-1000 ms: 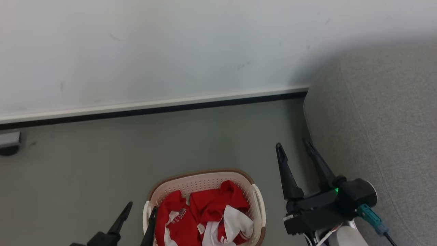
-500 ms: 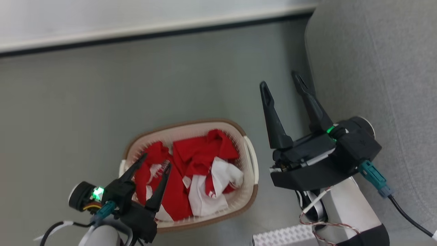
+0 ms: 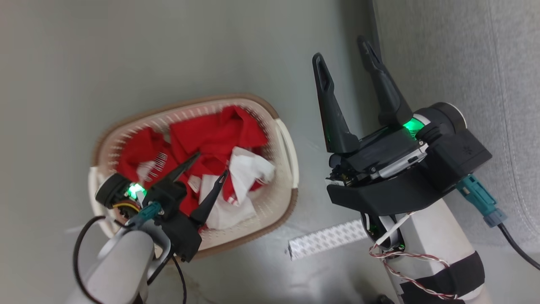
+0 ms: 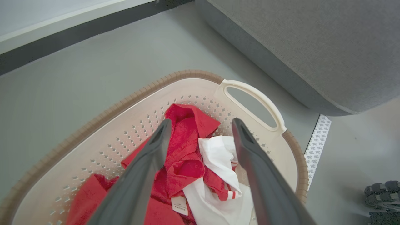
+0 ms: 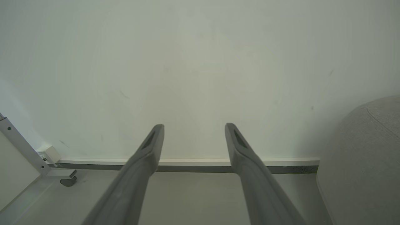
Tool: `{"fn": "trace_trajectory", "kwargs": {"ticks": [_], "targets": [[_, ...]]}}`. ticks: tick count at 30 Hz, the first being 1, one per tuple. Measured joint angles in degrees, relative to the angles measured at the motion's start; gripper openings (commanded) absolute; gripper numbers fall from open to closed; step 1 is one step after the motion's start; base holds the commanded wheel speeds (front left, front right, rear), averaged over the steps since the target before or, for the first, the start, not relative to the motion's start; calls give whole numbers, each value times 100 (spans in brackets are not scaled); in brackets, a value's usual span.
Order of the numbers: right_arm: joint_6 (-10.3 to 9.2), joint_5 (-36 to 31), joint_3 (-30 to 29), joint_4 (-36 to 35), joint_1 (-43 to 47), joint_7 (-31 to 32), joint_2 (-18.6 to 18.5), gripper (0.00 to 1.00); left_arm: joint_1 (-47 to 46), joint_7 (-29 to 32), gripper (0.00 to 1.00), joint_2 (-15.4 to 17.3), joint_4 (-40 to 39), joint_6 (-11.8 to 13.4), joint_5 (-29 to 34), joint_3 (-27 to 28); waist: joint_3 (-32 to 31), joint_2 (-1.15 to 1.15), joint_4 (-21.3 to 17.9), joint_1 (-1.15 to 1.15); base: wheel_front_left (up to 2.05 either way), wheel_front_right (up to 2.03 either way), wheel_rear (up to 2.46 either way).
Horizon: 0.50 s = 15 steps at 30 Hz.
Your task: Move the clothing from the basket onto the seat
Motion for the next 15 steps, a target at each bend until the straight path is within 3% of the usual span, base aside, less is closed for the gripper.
{"fn": "trace_trajectory", "kwargs": {"ticks": [8, 15], "targets": [[0, 320, -20, -203, -77, 0, 2, 100, -662, -1, 100, 165, 606, -1, -464, -762, 682, 0, -411, -1, 0, 0, 0], [0, 434, 80, -303, -90, 0, 5, 100, -1081, -1, 100, 138, 1317, 0, -615, -894, 1019, -1, -697, -1, 0, 0, 0]]}}
